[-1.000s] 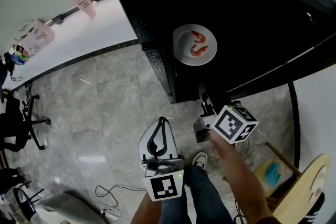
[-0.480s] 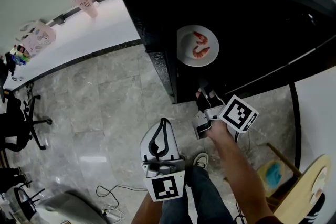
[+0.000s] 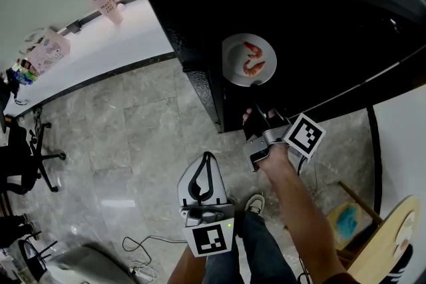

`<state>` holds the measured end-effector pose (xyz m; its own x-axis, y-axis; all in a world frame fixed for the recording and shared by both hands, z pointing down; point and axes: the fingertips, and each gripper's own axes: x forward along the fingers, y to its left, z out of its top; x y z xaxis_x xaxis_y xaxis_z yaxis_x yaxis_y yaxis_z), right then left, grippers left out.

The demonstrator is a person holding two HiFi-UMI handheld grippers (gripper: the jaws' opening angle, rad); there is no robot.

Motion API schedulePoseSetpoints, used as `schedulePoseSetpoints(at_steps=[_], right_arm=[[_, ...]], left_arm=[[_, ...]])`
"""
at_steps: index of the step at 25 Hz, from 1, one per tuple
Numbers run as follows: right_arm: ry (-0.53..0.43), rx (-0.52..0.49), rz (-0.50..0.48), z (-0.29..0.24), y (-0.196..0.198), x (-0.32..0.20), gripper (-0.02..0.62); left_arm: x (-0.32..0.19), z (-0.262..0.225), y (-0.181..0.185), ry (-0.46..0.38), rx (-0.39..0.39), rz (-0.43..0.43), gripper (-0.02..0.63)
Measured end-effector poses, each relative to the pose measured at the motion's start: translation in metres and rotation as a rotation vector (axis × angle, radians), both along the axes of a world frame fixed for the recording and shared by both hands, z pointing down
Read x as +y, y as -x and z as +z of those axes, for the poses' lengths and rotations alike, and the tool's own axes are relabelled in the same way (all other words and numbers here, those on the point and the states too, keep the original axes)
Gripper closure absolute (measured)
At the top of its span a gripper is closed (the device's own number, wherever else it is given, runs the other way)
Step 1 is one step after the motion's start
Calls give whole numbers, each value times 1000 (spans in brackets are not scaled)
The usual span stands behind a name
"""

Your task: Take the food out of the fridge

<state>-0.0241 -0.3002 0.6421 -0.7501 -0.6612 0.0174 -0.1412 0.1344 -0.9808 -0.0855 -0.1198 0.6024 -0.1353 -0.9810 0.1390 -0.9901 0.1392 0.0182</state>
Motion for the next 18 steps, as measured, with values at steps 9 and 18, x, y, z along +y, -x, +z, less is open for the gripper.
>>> schedulePoseSetpoints(at_steps=[9, 18], right_arm=[[46, -43, 35, 2, -2, -13, 502], [63, -60, 56, 1, -2, -19, 502]], left_arm=[[-1, 1, 3, 4, -1, -4, 593], [0, 4, -1, 12, 5, 2, 594]])
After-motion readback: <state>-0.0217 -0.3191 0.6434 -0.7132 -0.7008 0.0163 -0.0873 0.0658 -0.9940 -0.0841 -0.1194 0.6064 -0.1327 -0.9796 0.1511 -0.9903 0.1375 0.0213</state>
